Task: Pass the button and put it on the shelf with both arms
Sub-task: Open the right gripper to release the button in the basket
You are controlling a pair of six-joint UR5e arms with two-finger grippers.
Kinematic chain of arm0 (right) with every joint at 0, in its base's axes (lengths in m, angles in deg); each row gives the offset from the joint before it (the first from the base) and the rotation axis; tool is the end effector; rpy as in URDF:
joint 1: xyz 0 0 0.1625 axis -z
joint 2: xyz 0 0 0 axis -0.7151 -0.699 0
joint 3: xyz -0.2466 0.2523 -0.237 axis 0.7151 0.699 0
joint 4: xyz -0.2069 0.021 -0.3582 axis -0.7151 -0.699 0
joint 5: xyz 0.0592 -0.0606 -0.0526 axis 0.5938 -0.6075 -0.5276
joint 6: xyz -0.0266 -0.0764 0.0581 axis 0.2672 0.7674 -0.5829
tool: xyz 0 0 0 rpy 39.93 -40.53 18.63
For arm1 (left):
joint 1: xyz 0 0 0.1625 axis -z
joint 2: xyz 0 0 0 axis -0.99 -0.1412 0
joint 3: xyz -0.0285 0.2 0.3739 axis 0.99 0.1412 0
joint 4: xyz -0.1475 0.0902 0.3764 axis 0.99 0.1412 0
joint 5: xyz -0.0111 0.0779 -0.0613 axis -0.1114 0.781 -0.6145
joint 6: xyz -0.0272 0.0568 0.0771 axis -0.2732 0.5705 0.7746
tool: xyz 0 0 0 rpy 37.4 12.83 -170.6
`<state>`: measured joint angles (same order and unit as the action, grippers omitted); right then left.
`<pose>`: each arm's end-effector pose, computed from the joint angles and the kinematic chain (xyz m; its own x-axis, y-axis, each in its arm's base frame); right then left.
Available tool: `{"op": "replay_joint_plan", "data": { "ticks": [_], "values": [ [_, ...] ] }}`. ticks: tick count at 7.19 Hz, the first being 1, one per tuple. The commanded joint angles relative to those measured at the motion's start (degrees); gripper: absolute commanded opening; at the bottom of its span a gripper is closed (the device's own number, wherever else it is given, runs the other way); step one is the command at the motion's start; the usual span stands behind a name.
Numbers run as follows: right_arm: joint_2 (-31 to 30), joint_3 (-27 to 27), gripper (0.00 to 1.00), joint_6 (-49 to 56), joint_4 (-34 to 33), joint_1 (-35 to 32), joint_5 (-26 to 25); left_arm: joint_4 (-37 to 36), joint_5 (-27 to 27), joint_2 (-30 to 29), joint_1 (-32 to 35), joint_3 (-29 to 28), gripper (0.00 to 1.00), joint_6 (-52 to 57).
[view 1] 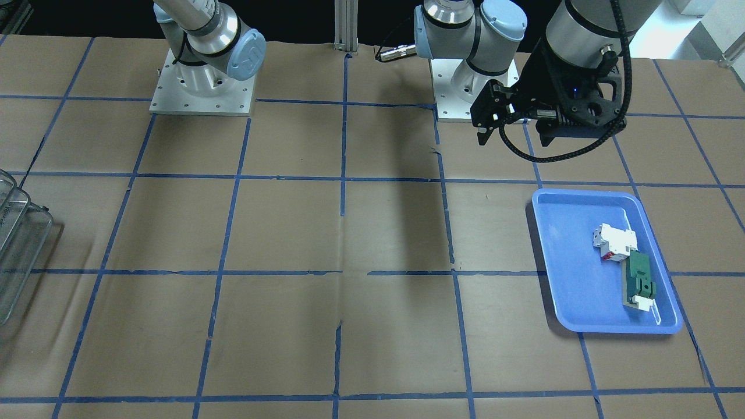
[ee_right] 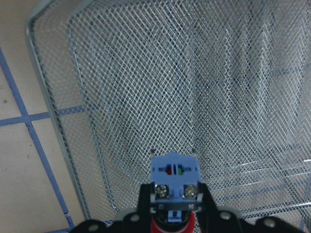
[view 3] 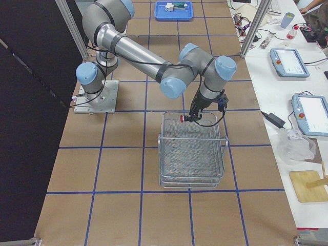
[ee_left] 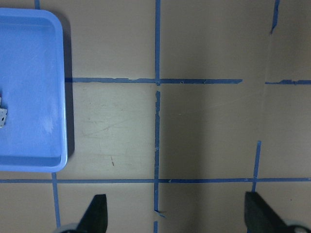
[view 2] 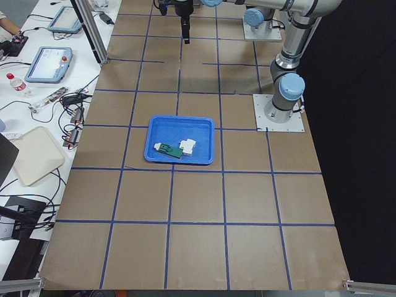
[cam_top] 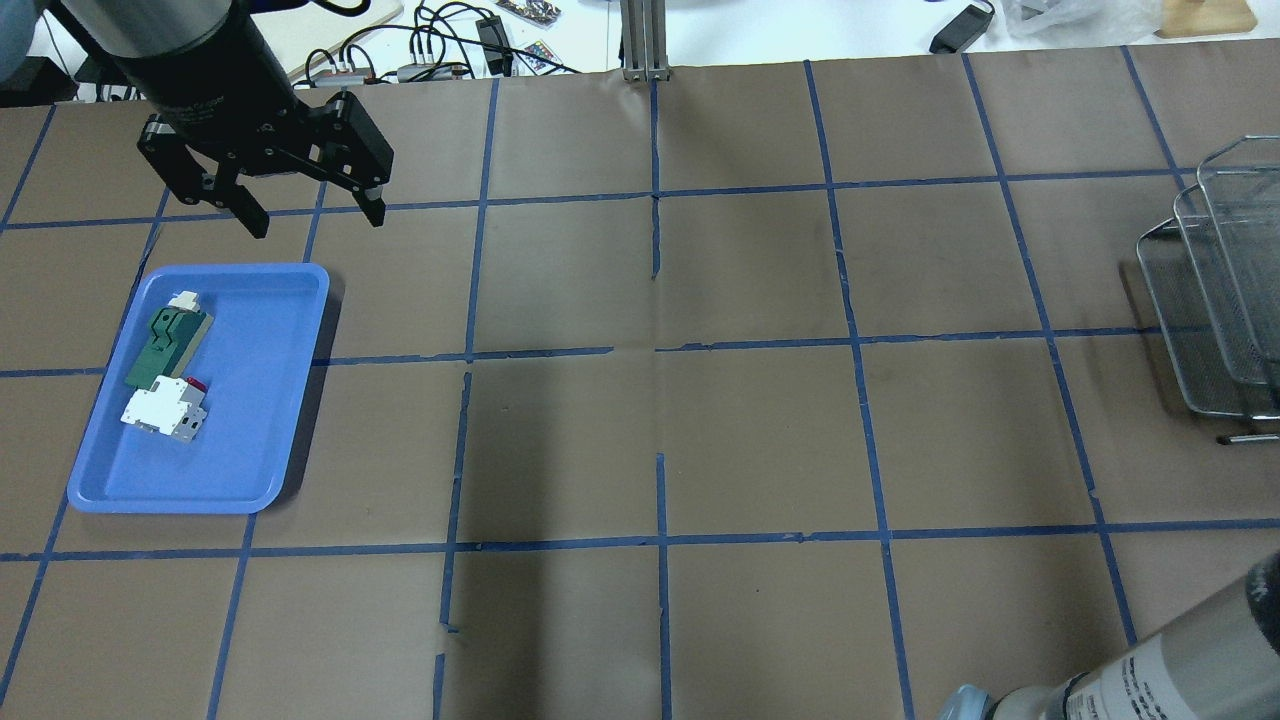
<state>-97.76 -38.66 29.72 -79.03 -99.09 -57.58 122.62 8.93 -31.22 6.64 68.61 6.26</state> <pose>-0.2999 -0.5964 0.3834 -0.9840 0.1531 0.0906 0.1707 0.9561 0.2383 -0.1238 -0.5057 0.5242 -0.9987 -0.0388 0.0343 -0.0359 0.9962 0.0795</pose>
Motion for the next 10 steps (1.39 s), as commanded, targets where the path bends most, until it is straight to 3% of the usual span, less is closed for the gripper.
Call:
{"op": "replay_joint_plan", "data": {
  "ticks": [1,2,3,6,8,10],
  "values": [
    [1.1,-0.1,0.22,0.1,-0.2,0.7,0.4,-0.2,0.0,0.4,0.0,0.3,1.00,0.0],
    [1.7,-0.1,0.45,0.1,-0.2,0.7,0.4,-0.2,0.0,0.4,0.0,0.3,1.00,-0.1],
    [1.8,-0.1,0.96,0.1,-0.1,0.6,0.3,-0.2,0.0,0.3,0.0,0.3,1.00,-0.1],
    [-2.8,-0.3,1.00,0.0,3.7,-1.0,0.6,-0.2,0.1,0.4,0.0,0.3,1.00,0.0],
    [-10.3,-2.1,1.00,-1.6,6.9,-9.0,5.2,-0.1,0.1,0.4,0.0,0.3,1.00,-0.1],
    [-15.9,-8.0,1.00,-14.5,7.8,-17.6,5.6,-0.1,0.2,0.4,0.0,0.3,1.00,-0.1]
  ]
}}
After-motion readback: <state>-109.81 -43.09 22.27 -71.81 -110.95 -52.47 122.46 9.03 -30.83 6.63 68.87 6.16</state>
